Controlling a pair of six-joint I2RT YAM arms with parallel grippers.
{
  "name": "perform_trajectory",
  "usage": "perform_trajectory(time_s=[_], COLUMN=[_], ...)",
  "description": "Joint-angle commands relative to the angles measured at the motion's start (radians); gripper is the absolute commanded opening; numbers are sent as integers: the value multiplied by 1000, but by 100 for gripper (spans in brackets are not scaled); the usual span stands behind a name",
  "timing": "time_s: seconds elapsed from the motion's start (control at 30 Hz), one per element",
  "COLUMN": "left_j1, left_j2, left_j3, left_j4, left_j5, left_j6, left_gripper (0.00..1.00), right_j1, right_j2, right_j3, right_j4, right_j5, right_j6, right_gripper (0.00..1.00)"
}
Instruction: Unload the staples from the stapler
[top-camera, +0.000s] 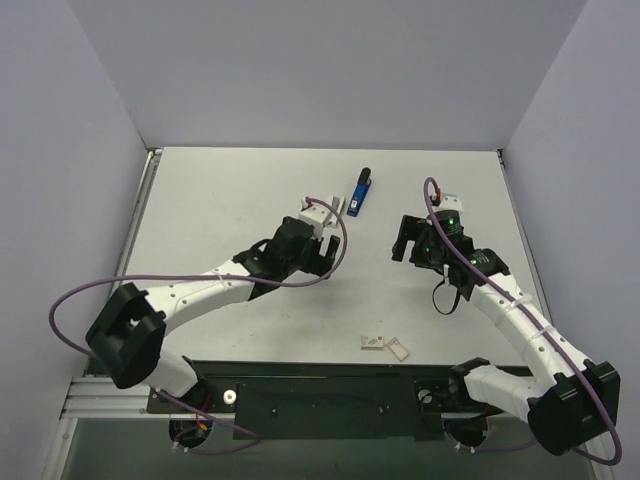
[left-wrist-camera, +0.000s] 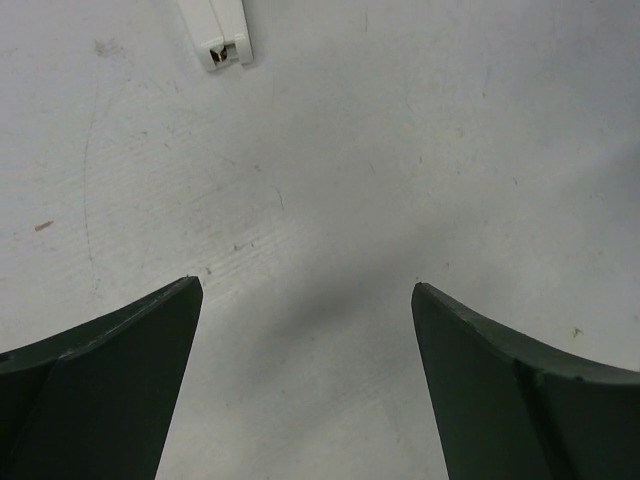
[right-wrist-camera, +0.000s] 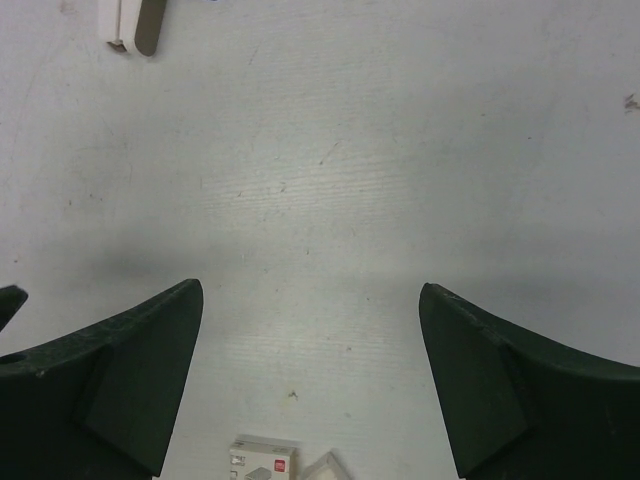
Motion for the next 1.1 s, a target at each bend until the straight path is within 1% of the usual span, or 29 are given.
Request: perform_trajectory(time_s=[0.0,0.1,0.13,0.17,0.27,0.4,0.47,0.5,0.53,0.57,0.6,0.7,0.73,0.8,0.93,1.07], left_j1=[21,57,71,94,136,218,241,249,261,268,277,286,291,294,297,297], left_j2=[128,210,248,268,360,457,507,541,558,593,609,694,713,757,843,883], left_j3=[146,230,253,295,388,505,554,583,618,638,675,752,793,845,951,1025], left_j4=[41,40,76,72,58,58,58,26,24,18,14,-26,-43,-67,-127,-175], left_j5=[-70,-23,-5,41,77,170,203,203,247,256,273,287,295,302,302,276], left_j6=[-35,-61,-72,-86,-133,-192,-213,-219,-231,-238,-245,-252,-252,-253,-255,-247], left_gripper=[97,97,97,95,93,89,85,84,81,79,75,71,68,65,64,62], right_j1=[24,42,44,53,68,86,96,97,99,100,100,103,102,105,111,119], right_j2=[22,22,19,19,9,-7,-18,-19,-27,-28,-33,-42,-44,-44,-42,-41], right_j3=[-10,-33,-45,-51,-77,-93,-99,-99,-100,-100,-100,-99,-99,-99,-96,-96], right_j4=[-10,3,12,18,36,41,44,44,42,41,39,38,38,36,38,38], right_j5=[-10,-10,-12,-16,-23,-24,-27,-26,-27,-24,-21,-22,-26,-32,-38,-36], right_j6=[32,44,50,58,83,101,100,98,95,95,95,90,90,90,87,83], right_gripper=[83,82,82,82,82,80,80,80,80,80,80,80,80,80,80,80])
